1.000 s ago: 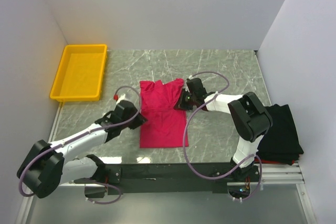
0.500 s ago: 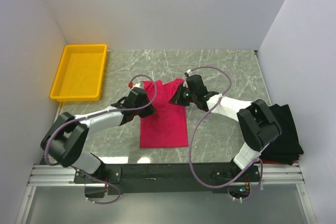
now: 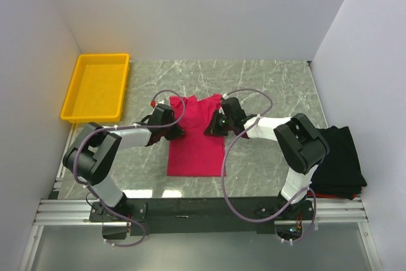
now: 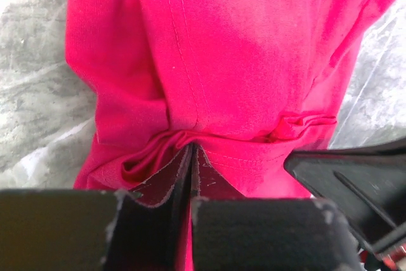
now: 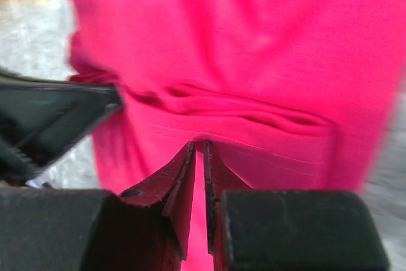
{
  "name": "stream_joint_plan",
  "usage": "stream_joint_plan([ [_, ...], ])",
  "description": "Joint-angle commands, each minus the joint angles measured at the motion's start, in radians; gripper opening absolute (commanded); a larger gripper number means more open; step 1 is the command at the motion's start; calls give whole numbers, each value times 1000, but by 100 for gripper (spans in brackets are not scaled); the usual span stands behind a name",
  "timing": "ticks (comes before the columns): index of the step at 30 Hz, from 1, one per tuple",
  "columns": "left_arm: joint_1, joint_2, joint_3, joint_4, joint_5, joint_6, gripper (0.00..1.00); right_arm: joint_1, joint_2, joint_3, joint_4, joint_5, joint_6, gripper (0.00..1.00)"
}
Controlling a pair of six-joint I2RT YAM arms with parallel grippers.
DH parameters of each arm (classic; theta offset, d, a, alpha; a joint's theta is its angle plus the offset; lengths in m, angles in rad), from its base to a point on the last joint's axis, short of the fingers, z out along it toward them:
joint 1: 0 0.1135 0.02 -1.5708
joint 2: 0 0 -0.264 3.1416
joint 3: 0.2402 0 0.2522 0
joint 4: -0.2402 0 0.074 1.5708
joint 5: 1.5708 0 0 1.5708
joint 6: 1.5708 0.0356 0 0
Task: Fold and stack the t-shirts
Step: Fold the tshirt
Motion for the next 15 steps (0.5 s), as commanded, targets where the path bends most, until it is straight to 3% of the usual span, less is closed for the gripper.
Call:
stream_joint_plan([
  [1,6,37,-37,31,18,12,9,-35,12,-26,12,28,2,17],
  [7,6,-41,-23,7,22,35,18,-84,-40,-86,38,-18,10,17],
  [15,26,-48,-38,-44,-16,22,19,-155,-41,-106,41,-64,7,18],
])
